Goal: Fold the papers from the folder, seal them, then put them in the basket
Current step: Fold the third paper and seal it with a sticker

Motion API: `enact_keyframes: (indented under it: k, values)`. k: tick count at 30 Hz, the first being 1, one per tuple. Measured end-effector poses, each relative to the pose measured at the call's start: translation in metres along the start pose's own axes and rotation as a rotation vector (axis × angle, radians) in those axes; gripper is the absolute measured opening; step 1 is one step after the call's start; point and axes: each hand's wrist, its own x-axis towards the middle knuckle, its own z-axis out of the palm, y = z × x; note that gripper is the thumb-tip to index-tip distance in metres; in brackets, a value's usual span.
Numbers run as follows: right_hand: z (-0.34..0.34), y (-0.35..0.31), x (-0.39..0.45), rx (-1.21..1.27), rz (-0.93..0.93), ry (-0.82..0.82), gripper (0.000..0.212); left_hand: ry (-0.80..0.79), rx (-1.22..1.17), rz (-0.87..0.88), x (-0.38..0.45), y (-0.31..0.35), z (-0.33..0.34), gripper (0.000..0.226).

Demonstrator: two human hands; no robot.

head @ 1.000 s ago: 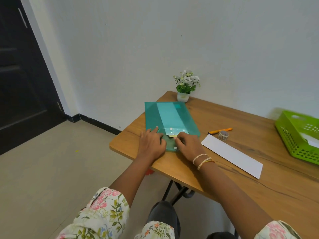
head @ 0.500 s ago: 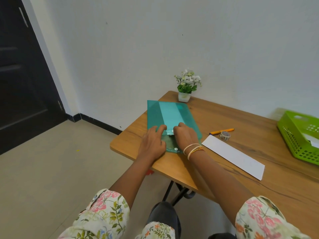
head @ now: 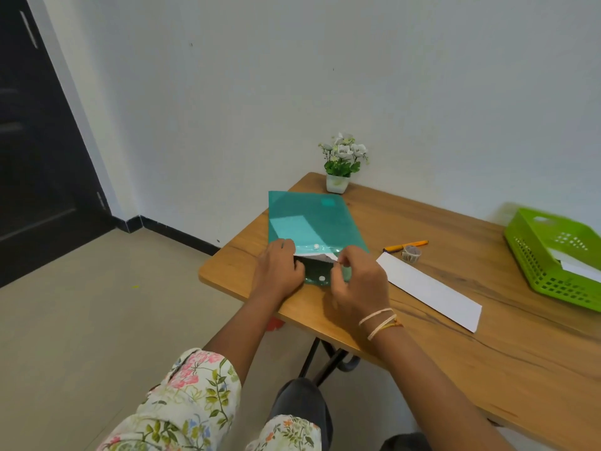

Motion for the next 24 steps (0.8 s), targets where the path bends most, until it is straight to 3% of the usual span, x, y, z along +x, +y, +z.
enact_keyframes:
  k: [4,8,10,18,21,24]
  values:
    - [-0.024,0.004,0.01,0.192,-0.055,0.206,0.014,-0.001,-0.033,0.058,0.0,-0.005,0.001,0.037]
    - [-0.047,0.009,0.028,0.328,-0.028,0.402,0.004,0.032,-0.033,0.084,0.003,-0.009,0.001,0.029]
    - [-0.056,0.014,0.033,0.399,0.005,0.465,0.01,0.036,0.012,0.117,0.005,-0.009,0.002,0.025]
    - [-0.09,0.023,0.026,0.471,0.053,0.591,0.013,0.076,-0.096,0.184,0.005,-0.007,-0.003,0.026]
    - [-0.1,0.025,0.025,0.447,0.038,0.577,0.014,0.064,-0.115,0.114,0.004,-0.004,-0.006,0.035]
    - [-0.105,0.024,0.021,0.424,0.028,0.569,0.011,0.061,-0.331,-0.05,0.009,0.001,-0.011,0.038]
